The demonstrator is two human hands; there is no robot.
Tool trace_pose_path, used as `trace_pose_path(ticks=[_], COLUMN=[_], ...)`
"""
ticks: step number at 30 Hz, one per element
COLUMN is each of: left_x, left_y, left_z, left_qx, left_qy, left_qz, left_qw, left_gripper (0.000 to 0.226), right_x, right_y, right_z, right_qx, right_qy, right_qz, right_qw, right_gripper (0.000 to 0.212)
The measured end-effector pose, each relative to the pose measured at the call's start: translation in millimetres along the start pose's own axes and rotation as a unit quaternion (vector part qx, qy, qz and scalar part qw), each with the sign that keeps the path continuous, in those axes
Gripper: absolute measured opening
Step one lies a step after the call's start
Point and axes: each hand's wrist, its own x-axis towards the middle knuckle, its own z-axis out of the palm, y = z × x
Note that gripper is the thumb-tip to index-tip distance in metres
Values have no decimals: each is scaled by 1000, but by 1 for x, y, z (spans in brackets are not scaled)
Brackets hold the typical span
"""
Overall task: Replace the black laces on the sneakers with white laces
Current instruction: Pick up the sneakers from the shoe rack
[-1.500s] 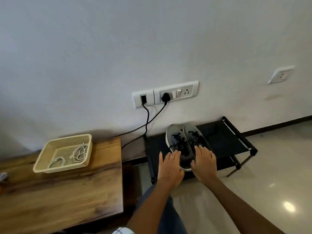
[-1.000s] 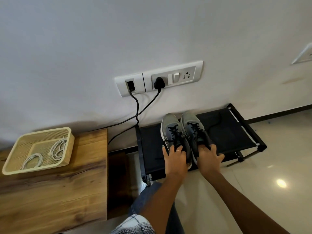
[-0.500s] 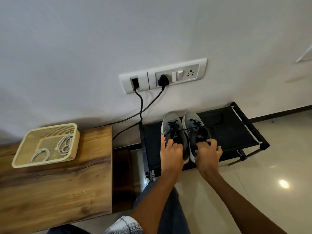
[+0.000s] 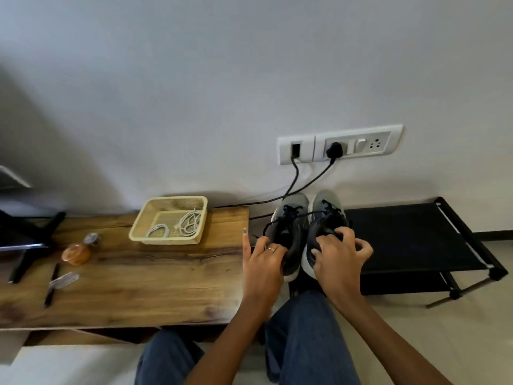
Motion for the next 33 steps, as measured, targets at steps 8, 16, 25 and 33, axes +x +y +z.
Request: trace_pose_path(ticks=[8,16,25,33], left_x=[-66,-131,-184,-202], left_y=[-51,-95,-119,-147], left_z=[-38,-77,-97,-86], left_qx=[-18,-27,-20,9], left_qy=[19,49,117,142], left_qz=[-38,-116,-189,-238], left_qw=[999,992,975,961], left_gripper=[32,29,41,33], right_x=[-45,-81,-103,-103], right_y=[-65,-127,-167,-182], right_z=[-7,-11,-10,19], right_qx=[34,93,115,106], right_qy=[-13,-1,-26,-82], right_qz=[-38,-132,-266,-388], right_qw=[999,987,957,912], right_gripper=[31,21,32,41])
